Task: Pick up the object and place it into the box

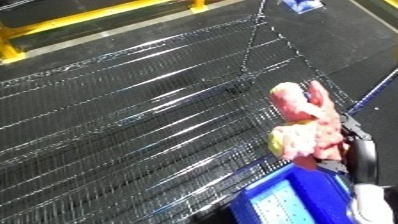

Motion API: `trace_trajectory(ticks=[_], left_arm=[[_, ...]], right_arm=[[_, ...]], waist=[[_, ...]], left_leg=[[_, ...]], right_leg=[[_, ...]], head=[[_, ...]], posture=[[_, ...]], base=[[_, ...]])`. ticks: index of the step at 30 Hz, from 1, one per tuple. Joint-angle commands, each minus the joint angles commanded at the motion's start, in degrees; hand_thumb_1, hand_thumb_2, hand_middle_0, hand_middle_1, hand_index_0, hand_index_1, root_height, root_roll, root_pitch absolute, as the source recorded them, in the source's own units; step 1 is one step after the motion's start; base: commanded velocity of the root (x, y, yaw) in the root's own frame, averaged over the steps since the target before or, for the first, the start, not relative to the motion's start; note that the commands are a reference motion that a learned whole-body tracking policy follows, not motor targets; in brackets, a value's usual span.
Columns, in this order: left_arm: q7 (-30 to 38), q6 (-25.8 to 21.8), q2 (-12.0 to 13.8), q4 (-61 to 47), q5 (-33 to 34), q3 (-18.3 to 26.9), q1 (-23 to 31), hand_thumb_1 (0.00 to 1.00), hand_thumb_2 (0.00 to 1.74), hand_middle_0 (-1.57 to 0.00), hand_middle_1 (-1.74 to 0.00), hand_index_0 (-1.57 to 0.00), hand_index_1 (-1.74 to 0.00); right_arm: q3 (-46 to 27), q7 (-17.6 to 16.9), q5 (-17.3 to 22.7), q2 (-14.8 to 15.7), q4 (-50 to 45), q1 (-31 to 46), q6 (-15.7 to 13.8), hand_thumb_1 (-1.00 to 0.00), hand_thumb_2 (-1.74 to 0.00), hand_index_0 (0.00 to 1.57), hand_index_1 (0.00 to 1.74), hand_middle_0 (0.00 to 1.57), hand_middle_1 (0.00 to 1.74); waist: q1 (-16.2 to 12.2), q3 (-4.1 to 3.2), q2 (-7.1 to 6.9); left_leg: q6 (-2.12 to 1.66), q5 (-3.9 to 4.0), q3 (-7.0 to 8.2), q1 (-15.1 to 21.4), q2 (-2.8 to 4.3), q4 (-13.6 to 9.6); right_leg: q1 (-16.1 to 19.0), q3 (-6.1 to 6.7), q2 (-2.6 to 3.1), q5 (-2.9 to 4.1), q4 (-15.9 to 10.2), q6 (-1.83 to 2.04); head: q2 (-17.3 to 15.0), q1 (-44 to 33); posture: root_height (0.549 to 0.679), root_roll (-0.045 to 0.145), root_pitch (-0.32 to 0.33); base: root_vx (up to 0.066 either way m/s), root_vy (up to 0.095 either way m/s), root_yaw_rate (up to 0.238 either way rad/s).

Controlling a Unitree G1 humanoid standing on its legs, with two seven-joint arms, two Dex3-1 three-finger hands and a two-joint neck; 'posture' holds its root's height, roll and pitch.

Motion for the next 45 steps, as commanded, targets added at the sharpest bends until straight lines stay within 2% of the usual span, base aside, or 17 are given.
trace_trajectory(ticks=[6, 8, 14, 17, 20, 25, 30, 37, 45], left_arm=[[0.22, -0.86, -0.12, 1.33, -1.34, -0.38, 0.05, 1.0, 1.74, -1.57, -1.74, -1.57, -1.74], [0.39, -1.24, -0.04, 2.18, -1.99, -0.99, -0.17, 1.0, 1.74, -1.57, -1.74, -1.57, -1.74], [0.75, -2.62, 0.63, 4.92, -3.67, -3.74, -1.84, 1.0, 1.74, -1.57, -1.74, -1.57, -1.74], [0.73, -3.02, 0.98, 6.38, -3.92, -4.71, -2.8, 1.0, 1.74, -1.57, -1.74, -1.57, -1.74], [0.6, -3.46, 1.36, 7.29, -3.8, -5.21, -3.59, 1.0, 1.74, -1.57, -1.74, -1.57, -1.74], [0.0, -3.96, 2.13, 7.92, -3.47, -5.97, -4.11, 1.0, 1.74, -1.57, -1.74, -1.57, -1.74], [-0.47, -3.78, 2.73, 7.5, -2.6, -6.45, -4.31, 1.0, 1.74, -1.57, -1.74, -1.57, -1.74], [-1.1, -3.53, 3.01, 6.3, -2.05, -6.25, -3.74, 1.0, 1.74, -1.57, -1.74, -1.57, -1.74], [-0.85, -3.38, 2.8, 6.31, -1.86, -5.0, -2.67, 1.0, 1.74, -1.57, -1.74, -1.57, -1.74]], right_arm=[[-3.82, -0.82, 6.85, 0.22, 6.09, 0.61, -2.73, -0.85, -1.48, 1.33, 1.48, 1.33, 1.48], [-4.91, -1.24, 9.14, -0.28, 8.84, 0.16, -3.51, -0.85, -1.48, 1.33, 1.48, 1.33, 1.48], [-8.12, -1.87, 17.63, -3.82, 20.61, -2.57, -5.07, -0.85, -1.48, 1.33, 1.48, 1.33, 1.48], [-9.73, -0.8, 21.64, -5.66, 26.71, -3.41, -5.51, -0.85, -1.48, 1.33, 1.48, 1.33, 1.48], [-11.47, -0.37, 23.99, -7.06, 32.45, -3.78, -5.33, -0.85, -1.48, 1.33, 1.48, 1.33, 1.48], [-14.72, -0.25, 28.16, -10.07, 43.37, -4.63, -3.57, -0.6, -1.04, 0.94, 1.04, 0.94, 1.04], [-14.34, 2.57, 28.18, -13.96, 52.17, -4.42, -1.16, -0.35, -0.61, 0.55, 0.61, 0.55, 0.61], [-13.21, 4.14, 27.65, -13.62, 53.33, -3.13, -1.18, 0.0, 0.0, 0.0, 0.0, 0.0, 0.0], [-10.62, 3.56, 27.14, -11.32, 50.7, -3.89, -1.59, 0.0, 0.0, 0.0, 0.0, 0.0, 0.0]], waist=[[-2.9, 0.56, 1.65], [-3.97, 0.62, 2.14], [-6.52, 0.5, 3.1], [-7.42, 0.33, 3.54], [-8.08, 0.14, 4.11], [-8.27, -0.24, 5.07], [-7.84, -0.67, 5.58], [-7.07, -1.32, 5.12], [-5.18, -1.85, 4.19]], left_leg=[[-0.4, -0.4, 1.68, 0.46, -0.12, 0.55], [-0.56, -0.61, 2.28, 0.58, -0.1, 0.84], [-0.99, -1.07, 3.46, 0.58, 0.07, 1.63], [-1.22, -1.06, 3.79, 0.7, 0.09, 1.6], [-1.41, -0.93, 3.96, 0.8, 0.08, 1.42], [-1.66, -0.62, 4.01, 0.88, -0.02, 0.8], [-1.8, -0.08, 4.01, 1.15, -0.02, -0.16], [-1.72, 0.58, 3.62, 1.23, 0.19, -1.3], [-1.53, 1.14, 3.01, 1.53, 0.21, -2.56]], right_leg=[[-0.93, 1.13, -0.33, 0.07, 0.59, -0.18], [-1.17, 1.57, -0.3, 0.16, 0.6, -0.31], [-1.63, 2.53, 0.02, 0.41, 0.53, -0.71], [-1.54, 2.7, 0.02, 0.55, 0.29, -0.84], [-1.38, 2.76, -0.07, 0.77, -0.08, -0.93], [-0.98, 2.67, -0.22, 1.21, -1.06, -1.04], [-0.35, 2.49, -0.21, 1.28, -2.19, -1.1], [0.37, 1.86, 0.07, 1.01, -3.23, -0.97], [1.35, 1.05, 0.33, 1.11, -3.98, -0.78]], head=[[-0.84, 9.72], [0.36, 14.22], [1.36, 19.76], [1.76, 20.82], [2.89, 22.3], [3.15, 23.34], [2.58, 22.81], [1.8, 20.92], [1.13, 20.27]], posture=[[0.633, 0.08, -0.171], [0.633, 0.085, -0.168], [0.636, 0.095, -0.16], [0.637, 0.099, -0.158], [0.639, 0.103, -0.157], [0.642, 0.106, -0.152], [0.644, 0.106, -0.146], [0.647, 0.104, -0.14], [0.649, 0.099, -0.139]], base=[[-0.017, 0.035, -0.155], [-0.01, 0.033, -0.198], [-0.015, 0.017, -0.135], [-0.012, 0.005, -0.041], [-0.005, 0.001, -0.006], [-0.003, -0.002, -0.013], [-0.003, -0.009, -0.005], [0.01, -0.018, 0.02], [0.002, -0.022, 0.064]])
